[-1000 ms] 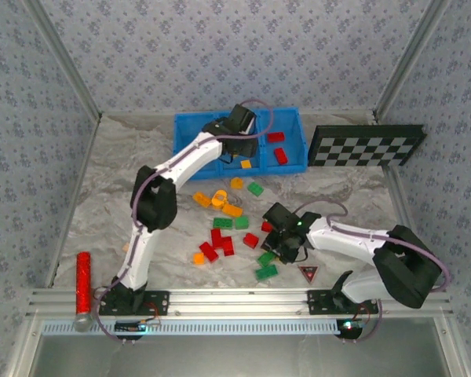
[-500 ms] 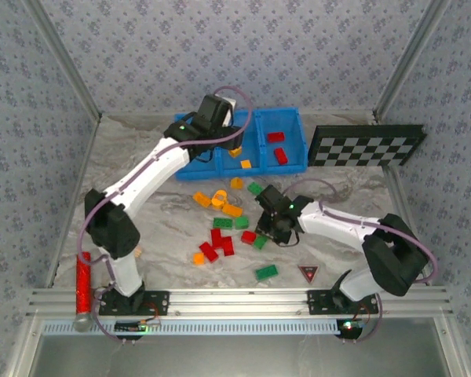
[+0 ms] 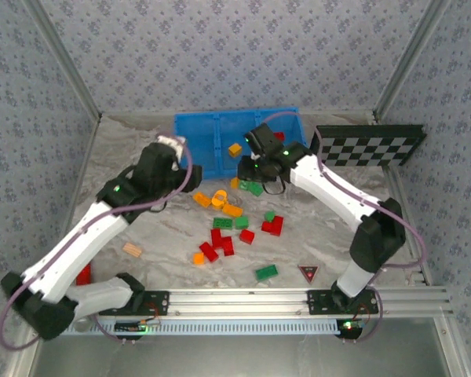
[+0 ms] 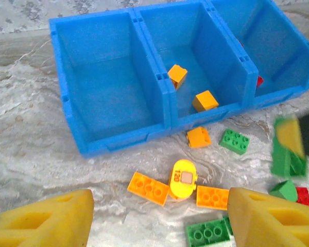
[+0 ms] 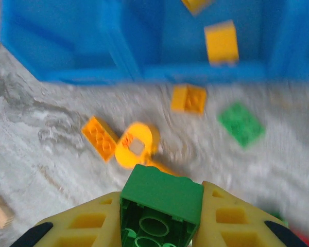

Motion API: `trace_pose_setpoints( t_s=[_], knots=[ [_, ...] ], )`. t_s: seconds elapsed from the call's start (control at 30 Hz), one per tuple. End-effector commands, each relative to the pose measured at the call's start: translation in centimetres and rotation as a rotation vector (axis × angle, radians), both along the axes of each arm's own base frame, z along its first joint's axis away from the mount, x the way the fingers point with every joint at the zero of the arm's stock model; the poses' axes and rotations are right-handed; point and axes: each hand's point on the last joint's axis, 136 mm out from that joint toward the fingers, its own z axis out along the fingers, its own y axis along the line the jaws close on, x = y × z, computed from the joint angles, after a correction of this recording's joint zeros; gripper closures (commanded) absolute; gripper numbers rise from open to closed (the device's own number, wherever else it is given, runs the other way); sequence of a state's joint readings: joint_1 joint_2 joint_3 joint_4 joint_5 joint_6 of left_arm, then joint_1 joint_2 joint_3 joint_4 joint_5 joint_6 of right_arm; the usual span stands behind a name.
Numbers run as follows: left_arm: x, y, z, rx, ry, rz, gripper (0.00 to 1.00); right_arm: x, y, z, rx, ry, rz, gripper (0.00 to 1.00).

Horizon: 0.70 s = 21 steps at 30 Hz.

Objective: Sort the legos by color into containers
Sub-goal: Place the lego in the container.

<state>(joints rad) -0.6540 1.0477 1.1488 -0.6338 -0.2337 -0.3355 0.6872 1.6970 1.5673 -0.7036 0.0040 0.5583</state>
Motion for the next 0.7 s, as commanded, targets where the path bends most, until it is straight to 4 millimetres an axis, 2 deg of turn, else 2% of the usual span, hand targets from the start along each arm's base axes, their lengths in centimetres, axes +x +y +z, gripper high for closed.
trace_pose_setpoints(
  t_s=[0.0, 0.1, 0.27, 0.33, 0.43, 0.53, 0.67],
  knots=[
    [-2.0, 2.1, 0.5, -0.067, -0.025, 0.05, 0.3, 4.4, 3.0, 2.9, -0.102, -0.276, 0.153, 0.77],
    [-3.8, 2.4, -0.6, -0.078, -0.003, 0.005, 0.28, 6.9, 6.5, 4.2, -0.129, -0.404, 0.241, 0.77],
    [-6.8, 2.3, -5.4, -0.004, 0.168, -0.063, 0.27, 9.5, 12.2, 4.5, -0.192, -0.529, 0.381, 0.76],
    [-7.7, 2.3, -7.0, 0.006, 0.213, -0.068, 0.27, 10.3, 13.8, 3.5, -0.226, -0.542, 0.416, 0.76],
    [-8.8, 1.9, -8.7, -0.046, 0.252, -0.073, 0.27, 11.5, 15.5, 1.1, -0.28, -0.539, 0.448, 0.76],
    [-9.8, 1.5, -9.6, -0.125, 0.279, -0.066, 0.27, 12.5, 16.2, -1.6, -0.315, -0.514, 0.454, 0.76],
    [-11.1, 2.2, -9.8, -0.187, 0.282, -0.049, 0.27, 13.8, 16.2, -5.1, -0.353, -0.484, 0.448, 0.76]
  ],
)
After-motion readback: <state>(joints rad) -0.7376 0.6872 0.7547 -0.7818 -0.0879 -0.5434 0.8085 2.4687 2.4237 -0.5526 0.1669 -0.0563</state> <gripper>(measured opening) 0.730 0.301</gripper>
